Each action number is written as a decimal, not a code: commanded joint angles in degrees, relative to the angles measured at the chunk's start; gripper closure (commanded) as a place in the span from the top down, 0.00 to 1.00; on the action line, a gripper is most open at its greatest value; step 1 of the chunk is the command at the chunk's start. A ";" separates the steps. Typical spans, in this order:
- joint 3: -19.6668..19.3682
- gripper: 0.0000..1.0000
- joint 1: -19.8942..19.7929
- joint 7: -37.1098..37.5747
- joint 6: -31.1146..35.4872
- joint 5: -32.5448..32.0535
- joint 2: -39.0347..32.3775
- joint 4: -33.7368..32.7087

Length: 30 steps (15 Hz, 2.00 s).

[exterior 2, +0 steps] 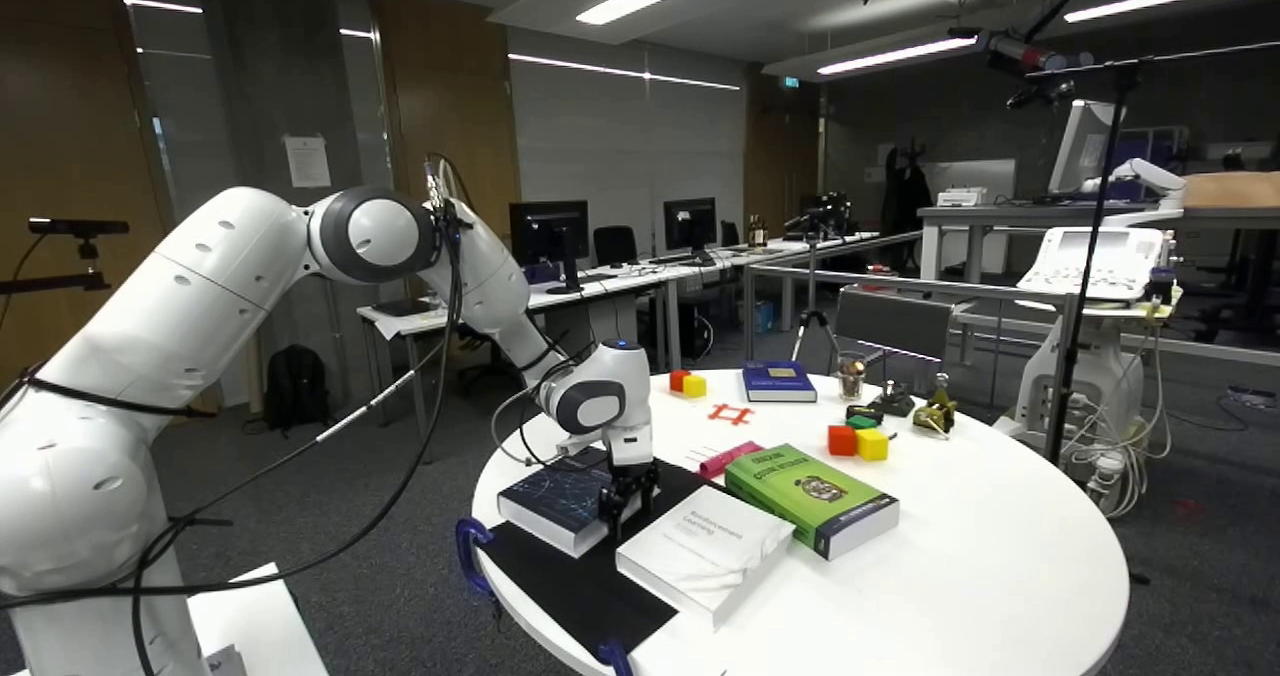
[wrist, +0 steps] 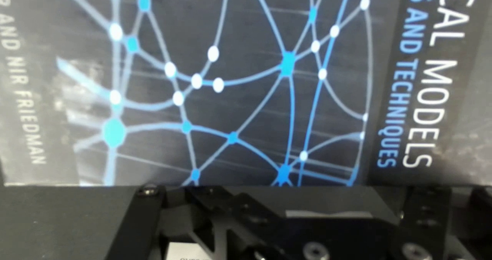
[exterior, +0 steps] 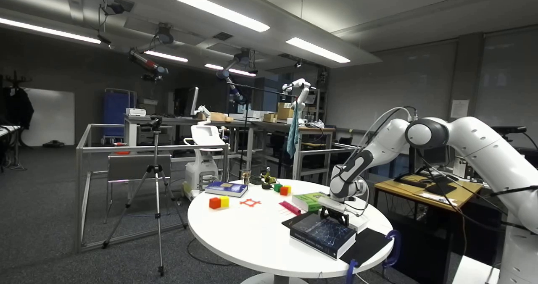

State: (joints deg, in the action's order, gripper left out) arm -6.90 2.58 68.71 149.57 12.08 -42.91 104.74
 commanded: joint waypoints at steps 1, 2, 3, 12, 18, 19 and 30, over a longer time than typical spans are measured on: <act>-0.67 1.00 2.10 1.87 0.18 -0.06 -0.05 -0.58; -0.84 1.00 2.59 2.21 0.25 -0.18 0.10 -0.38; -0.83 1.00 3.02 2.51 0.13 -0.19 0.26 -0.19; -0.31 1.00 7.33 5.32 0.30 -0.77 0.68 0.58; 0.19 1.00 9.85 7.17 0.63 -1.04 1.04 1.01; 0.27 1.00 10.19 7.30 0.73 -1.11 1.03 1.01; 1.38 1.00 12.23 6.88 0.43 -1.46 0.88 0.51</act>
State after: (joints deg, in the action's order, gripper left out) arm -6.57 14.45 74.56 149.57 11.59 -42.85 104.68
